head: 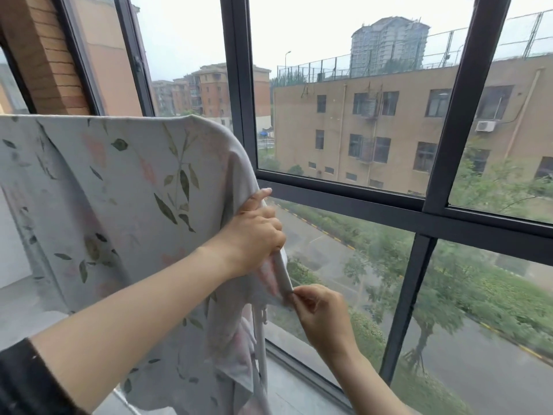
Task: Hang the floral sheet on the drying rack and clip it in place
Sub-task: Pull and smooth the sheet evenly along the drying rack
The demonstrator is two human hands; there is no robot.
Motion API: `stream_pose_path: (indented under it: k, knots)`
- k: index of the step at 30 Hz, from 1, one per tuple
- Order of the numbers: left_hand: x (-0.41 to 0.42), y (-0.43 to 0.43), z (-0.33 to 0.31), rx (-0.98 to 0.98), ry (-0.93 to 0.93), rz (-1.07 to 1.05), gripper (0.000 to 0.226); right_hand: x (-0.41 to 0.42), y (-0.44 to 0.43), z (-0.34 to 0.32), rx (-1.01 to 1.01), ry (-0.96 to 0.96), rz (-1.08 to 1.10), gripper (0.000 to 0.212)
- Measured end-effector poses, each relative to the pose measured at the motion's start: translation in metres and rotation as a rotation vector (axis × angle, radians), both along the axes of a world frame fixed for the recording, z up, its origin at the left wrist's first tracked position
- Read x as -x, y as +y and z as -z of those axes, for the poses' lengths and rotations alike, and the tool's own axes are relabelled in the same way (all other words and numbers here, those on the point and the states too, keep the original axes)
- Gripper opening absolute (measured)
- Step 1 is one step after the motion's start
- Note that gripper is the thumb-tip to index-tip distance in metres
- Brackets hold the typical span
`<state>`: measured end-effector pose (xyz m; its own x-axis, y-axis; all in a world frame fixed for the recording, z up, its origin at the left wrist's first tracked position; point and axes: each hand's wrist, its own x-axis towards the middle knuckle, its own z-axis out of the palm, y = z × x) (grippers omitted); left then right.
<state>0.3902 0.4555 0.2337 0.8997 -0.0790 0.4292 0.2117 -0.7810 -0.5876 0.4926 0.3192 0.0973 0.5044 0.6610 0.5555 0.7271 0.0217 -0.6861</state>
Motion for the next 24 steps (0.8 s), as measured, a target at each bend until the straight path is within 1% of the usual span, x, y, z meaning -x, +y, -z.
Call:
stream_pose_path:
  k: [5,16,21,24]
  knots:
    - [0.003,-0.004,0.012,-0.034,0.039,-0.021,0.019,0.007,0.008,0.017,0.043,0.062,-0.021,0.006]
    - [0.003,-0.007,0.039,-0.010,0.101,-0.056,0.024,0.008,0.012,0.044,0.067,0.027,-0.026,0.012]
    - [0.001,-0.009,0.051,-0.013,0.079,-0.032,0.023,0.002,0.008,0.052,0.065,0.023,-0.010,0.012]
    - [0.002,-0.012,0.054,-0.045,0.022,0.007,0.023,0.002,0.010,0.054,0.068,0.007,-0.007,0.016]
